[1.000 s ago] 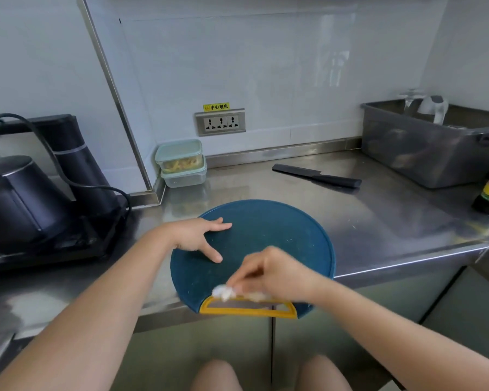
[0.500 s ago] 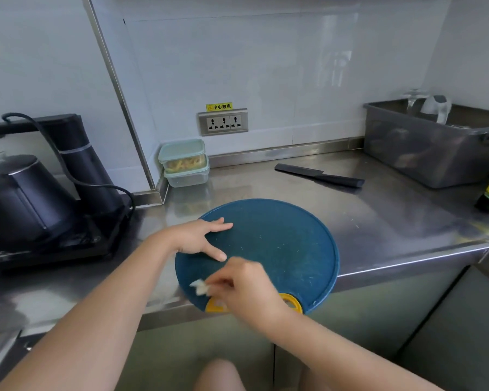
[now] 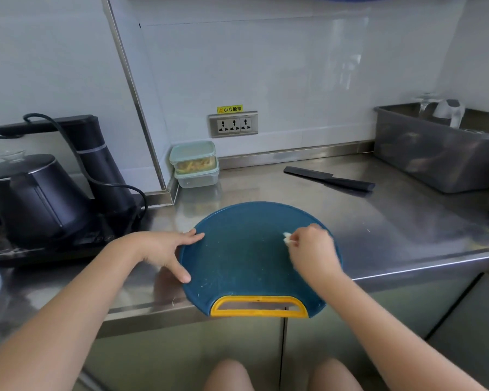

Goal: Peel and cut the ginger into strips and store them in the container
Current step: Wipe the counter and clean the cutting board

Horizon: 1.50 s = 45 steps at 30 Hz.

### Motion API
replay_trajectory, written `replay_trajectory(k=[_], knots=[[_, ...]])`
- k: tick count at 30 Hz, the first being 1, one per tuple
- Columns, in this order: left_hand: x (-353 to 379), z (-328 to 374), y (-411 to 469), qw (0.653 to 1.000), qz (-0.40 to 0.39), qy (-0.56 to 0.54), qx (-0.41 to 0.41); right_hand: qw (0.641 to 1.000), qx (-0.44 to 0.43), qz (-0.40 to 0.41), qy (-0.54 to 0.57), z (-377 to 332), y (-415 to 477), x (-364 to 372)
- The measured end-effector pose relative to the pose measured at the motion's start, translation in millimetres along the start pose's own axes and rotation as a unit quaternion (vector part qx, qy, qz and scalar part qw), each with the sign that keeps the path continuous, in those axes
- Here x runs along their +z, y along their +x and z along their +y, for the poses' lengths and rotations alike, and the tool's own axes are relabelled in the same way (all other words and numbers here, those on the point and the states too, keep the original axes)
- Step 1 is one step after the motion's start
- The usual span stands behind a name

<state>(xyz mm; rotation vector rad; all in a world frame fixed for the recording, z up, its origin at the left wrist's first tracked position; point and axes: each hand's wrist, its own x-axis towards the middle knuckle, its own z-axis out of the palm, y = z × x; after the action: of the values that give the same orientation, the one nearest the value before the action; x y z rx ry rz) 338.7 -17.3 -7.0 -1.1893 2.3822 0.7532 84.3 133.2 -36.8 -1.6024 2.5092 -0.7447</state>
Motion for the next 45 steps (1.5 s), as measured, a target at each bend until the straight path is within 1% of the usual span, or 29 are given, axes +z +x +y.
replay_trajectory(k=[1, 3, 6, 7, 9, 12, 14, 16, 18, 20, 21, 23, 24, 25, 26, 28, 29, 31, 33, 34, 35, 36, 38, 39, 40, 41, 43, 44, 45], knots=[[0, -2, 2, 1.0, 0.016, 0.001, 0.002, 1.0, -0.028, -0.009, -0.006, -22, -11, 8], [2, -6, 3, 0.999, 0.036, 0.006, -0.003, 0.993, -0.102, -0.053, 0.033, -67, -44, 25], [8, -9, 0, 0.999, 0.037, -0.008, 0.002, 0.957, -0.197, -0.153, 0.15, -107, -84, 30], [11, -10, -2, 0.999, 0.044, -0.02, 0.012, 0.947, -0.207, -0.16, 0.187, -106, -81, 27], [18, -11, -4, 0.996, 0.072, -0.048, 0.031, 0.955, -0.17, -0.101, 0.221, -89, -54, 16], [25, -11, -3, 0.992, 0.108, -0.054, 0.047, 0.978, -0.013, 0.008, 0.209, -41, 9, 1], [30, -8, 0, 0.989, 0.132, -0.041, 0.052, 0.984, 0.07, 0.007, 0.165, -11, 42, -2], [32, -5, 0, 0.987, 0.148, -0.038, 0.057, 0.983, 0.102, -0.005, 0.153, -3, 52, 6], [32, -6, 0, 0.985, 0.154, -0.034, 0.066, 0.986, 0.055, -0.02, 0.156, -23, 40, 16], [31, -10, 3, 0.983, 0.168, -0.03, 0.064, 0.979, -0.06, -0.09, 0.171, -57, 3, 24], [32, -13, 4, 0.983, 0.169, -0.028, 0.063, 0.964, -0.126, -0.153, 0.18, -74, -23, 26], [34, -14, 5, 0.984, 0.164, -0.022, 0.07, 0.91, -0.241, -0.276, 0.193, -96, -68, 27], [35, -14, 5, 0.984, 0.161, -0.025, 0.072, 0.89, -0.279, -0.306, 0.191, -99, -77, 26], [35, -13, 4, 0.984, 0.16, -0.033, 0.07, 0.889, -0.294, -0.29, 0.197, -99, -75, 24], [34, -13, 3, 0.984, 0.156, -0.044, 0.069, 0.904, -0.282, -0.242, 0.21, -96, -62, 24], [31, -15, 2, 0.984, 0.142, -0.074, 0.074, 0.949, -0.181, -0.121, 0.229, -84, -22, 23], [28, -17, 2, 0.985, 0.133, -0.079, 0.072, 0.964, -0.122, -0.086, 0.222, -77, -2, 21], [22, -19, 0, 0.989, 0.11, -0.068, 0.066, 0.98, -0.055, -0.071, 0.175, -64, 24, 25], [16, -21, -1, 0.993, 0.084, -0.056, 0.056, 0.986, -0.06, -0.077, 0.134, -61, 28, 32], [14, -21, 0, 0.994, 0.079, -0.052, 0.054, 0.984, -0.091, -0.088, 0.129, -63, 20, 33], [13, -20, 0, 0.994, 0.078, -0.055, 0.054, 0.973, -0.153, -0.11, 0.13, -67, 7, 32], [12, -19, 0, 0.994, 0.08, -0.059, 0.053, 0.951, -0.23, -0.155, 0.139, -72, -9, 30], [15, -20, 2, 0.993, 0.086, -0.06, 0.054, 0.868, -0.348, -0.313, 0.168, -81, -38, 21], [16, -21, 3, 0.992, 0.089, -0.062, 0.056, 0.831, -0.368, -0.379, 0.177, -83, -43, 18], [18, -22, 4, 0.992, 0.091, -0.064, 0.057, 0.825, -0.351, -0.396, 0.198, -84, -40, 17], [19, -23, 4, 0.992, 0.095, -0.064, 0.06, 0.848, -0.31, -0.358, 0.24, -84, -28, 18], [21, -26, 5, 0.99, 0.105, -0.065, 0.065, 0.921, -0.175, -0.179, 0.298, -81, 16, 24], [22, -26, 6, 0.99, 0.106, -0.072, 0.065, 0.947, -0.099, -0.105, 0.285, -81, 37, 26], [24, -27, 6, 0.989, 0.107, -0.081, 0.067, 0.963, -0.043, -0.071, 0.256, -80, 57, 30]])
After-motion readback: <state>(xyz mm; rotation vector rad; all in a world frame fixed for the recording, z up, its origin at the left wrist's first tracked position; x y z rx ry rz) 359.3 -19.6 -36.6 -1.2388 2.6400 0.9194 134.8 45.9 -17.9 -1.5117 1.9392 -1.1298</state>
